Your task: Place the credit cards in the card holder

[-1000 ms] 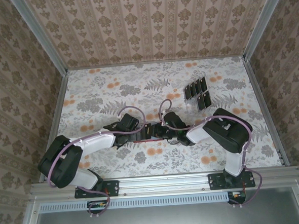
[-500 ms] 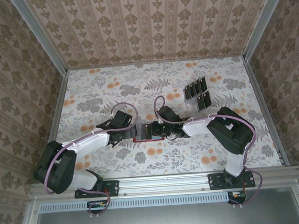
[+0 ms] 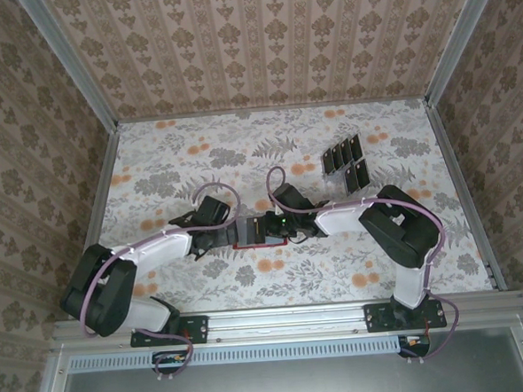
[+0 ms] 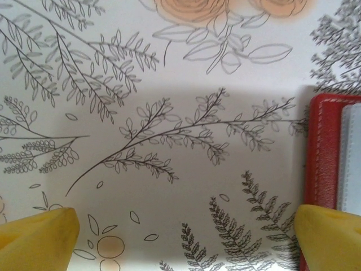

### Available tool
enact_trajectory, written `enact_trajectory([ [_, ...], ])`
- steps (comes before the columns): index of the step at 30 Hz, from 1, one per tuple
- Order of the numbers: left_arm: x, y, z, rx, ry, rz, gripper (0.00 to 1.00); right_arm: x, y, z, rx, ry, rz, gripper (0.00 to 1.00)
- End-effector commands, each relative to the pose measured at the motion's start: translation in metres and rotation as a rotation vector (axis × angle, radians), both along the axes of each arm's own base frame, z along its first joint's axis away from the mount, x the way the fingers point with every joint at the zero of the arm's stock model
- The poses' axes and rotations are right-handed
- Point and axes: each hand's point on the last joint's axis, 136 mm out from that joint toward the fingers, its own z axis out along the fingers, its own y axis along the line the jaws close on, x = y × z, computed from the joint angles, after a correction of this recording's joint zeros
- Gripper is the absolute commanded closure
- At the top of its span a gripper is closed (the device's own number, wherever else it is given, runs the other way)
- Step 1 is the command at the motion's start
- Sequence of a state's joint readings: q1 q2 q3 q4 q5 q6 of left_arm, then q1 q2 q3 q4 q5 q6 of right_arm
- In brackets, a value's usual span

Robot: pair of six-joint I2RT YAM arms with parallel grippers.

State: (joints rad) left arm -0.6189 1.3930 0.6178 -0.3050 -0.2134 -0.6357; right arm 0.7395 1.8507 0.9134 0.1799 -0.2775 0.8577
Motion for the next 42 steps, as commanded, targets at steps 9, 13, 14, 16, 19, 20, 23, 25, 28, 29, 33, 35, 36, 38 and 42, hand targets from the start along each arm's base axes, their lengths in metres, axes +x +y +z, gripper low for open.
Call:
enact_trajectory([
  [9,-0.009,0.002,-0.018,-0.003,0.047,0.015,0.00,-0.003,0.004,-0.015,-0.046,0.042,0.025,0.84],
  [13,-0.009,0.000,-0.020,-0.004,0.048,0.010,0.00,-0.003,0.009,-0.016,-0.041,0.048,0.031,0.84],
  [14,-0.009,0.000,-0.020,-0.004,0.048,0.011,0.00,-0.003,0.010,-0.016,-0.041,0.050,0.034,0.84],
  [16,-0.010,-0.001,-0.021,-0.007,0.049,0.009,0.00,-0.003,0.014,-0.015,-0.038,0.052,0.041,0.84],
  [19,-0.009,-0.002,-0.020,-0.012,0.045,0.007,0.00,-0.005,0.016,-0.014,-0.035,0.056,0.050,0.83],
  [20,-0.008,-0.003,-0.018,-0.015,0.042,0.006,0.00,-0.004,0.016,-0.012,-0.038,0.052,0.053,0.81],
  [23,-0.005,-0.004,-0.011,-0.019,0.027,0.001,0.00,-0.002,0.010,-0.003,-0.069,0.028,0.057,0.71],
  [25,-0.003,-0.004,-0.005,-0.020,0.017,0.001,0.00,0.001,0.006,0.006,-0.088,0.009,0.054,0.69],
  [28,0.003,-0.001,0.004,-0.027,-0.003,0.011,0.00,0.006,-0.001,0.015,-0.122,-0.015,0.050,0.68],
  [29,0.005,0.001,0.007,-0.025,-0.009,0.014,0.00,0.008,-0.002,0.017,-0.129,-0.021,0.050,0.68],
  [33,0.010,0.007,0.012,-0.017,-0.019,0.033,0.00,0.013,-0.001,0.022,-0.132,-0.029,0.053,0.68],
  [35,0.010,0.009,0.010,-0.010,-0.015,0.040,0.00,0.014,0.001,0.020,-0.133,-0.024,0.058,0.69],
  [36,0.010,0.010,0.009,-0.007,-0.009,0.044,0.00,0.014,0.003,0.018,-0.133,-0.021,0.061,0.70],
  [38,0.009,0.012,0.006,0.001,-0.004,0.049,0.00,0.016,0.004,0.016,-0.134,-0.018,0.061,0.71],
  [42,0.008,0.016,0.001,0.019,0.008,0.060,0.00,0.017,0.007,0.010,-0.137,-0.008,0.065,0.72],
])
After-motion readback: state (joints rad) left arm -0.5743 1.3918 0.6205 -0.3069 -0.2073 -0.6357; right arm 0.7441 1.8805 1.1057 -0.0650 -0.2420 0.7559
